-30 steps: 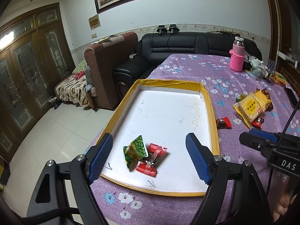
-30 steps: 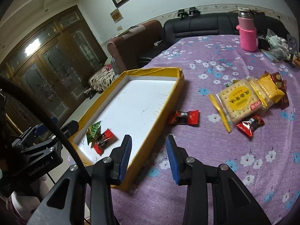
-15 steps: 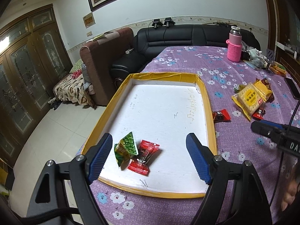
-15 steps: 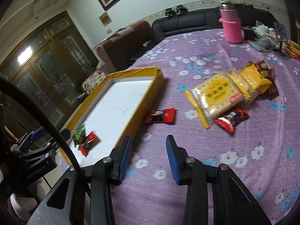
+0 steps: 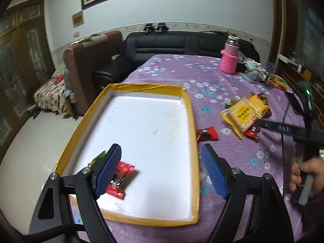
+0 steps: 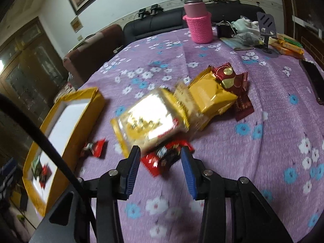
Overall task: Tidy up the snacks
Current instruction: 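Grasp the yellow cracker packet with the left tool while the right grasps a red candy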
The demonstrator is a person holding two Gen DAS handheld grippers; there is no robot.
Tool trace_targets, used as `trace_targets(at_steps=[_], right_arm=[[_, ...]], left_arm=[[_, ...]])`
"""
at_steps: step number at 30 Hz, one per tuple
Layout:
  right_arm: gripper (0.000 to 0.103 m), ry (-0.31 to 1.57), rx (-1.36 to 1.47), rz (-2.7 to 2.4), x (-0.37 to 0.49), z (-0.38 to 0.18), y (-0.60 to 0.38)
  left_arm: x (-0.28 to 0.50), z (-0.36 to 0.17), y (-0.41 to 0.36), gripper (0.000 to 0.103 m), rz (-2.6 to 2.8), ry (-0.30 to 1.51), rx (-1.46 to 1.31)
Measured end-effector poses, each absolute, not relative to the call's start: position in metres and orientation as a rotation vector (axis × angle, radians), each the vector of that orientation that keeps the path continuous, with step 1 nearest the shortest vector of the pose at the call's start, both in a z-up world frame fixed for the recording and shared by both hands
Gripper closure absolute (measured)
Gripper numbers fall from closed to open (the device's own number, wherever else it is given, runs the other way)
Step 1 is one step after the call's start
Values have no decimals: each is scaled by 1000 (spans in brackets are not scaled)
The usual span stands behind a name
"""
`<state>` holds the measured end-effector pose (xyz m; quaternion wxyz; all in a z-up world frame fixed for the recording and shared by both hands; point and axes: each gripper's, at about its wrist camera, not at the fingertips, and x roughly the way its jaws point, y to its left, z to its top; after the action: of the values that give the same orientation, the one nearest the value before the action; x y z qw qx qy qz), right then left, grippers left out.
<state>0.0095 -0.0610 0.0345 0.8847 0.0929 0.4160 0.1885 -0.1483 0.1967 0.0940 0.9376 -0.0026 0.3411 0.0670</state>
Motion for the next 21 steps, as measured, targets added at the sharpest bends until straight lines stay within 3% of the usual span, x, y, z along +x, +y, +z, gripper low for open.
trace_targets(at_steps=[4,10,21], right_arm=[[53,814,245,391,20,43,-66],[52,777,328,382,30,32,-88],[52,815,508,391,39,24,-128]], left_arm=[[-135,98,186,17,57,708,-11],[-94,98,155,14,-197,781,-70],[21,63,65,13,-397,869,192]])
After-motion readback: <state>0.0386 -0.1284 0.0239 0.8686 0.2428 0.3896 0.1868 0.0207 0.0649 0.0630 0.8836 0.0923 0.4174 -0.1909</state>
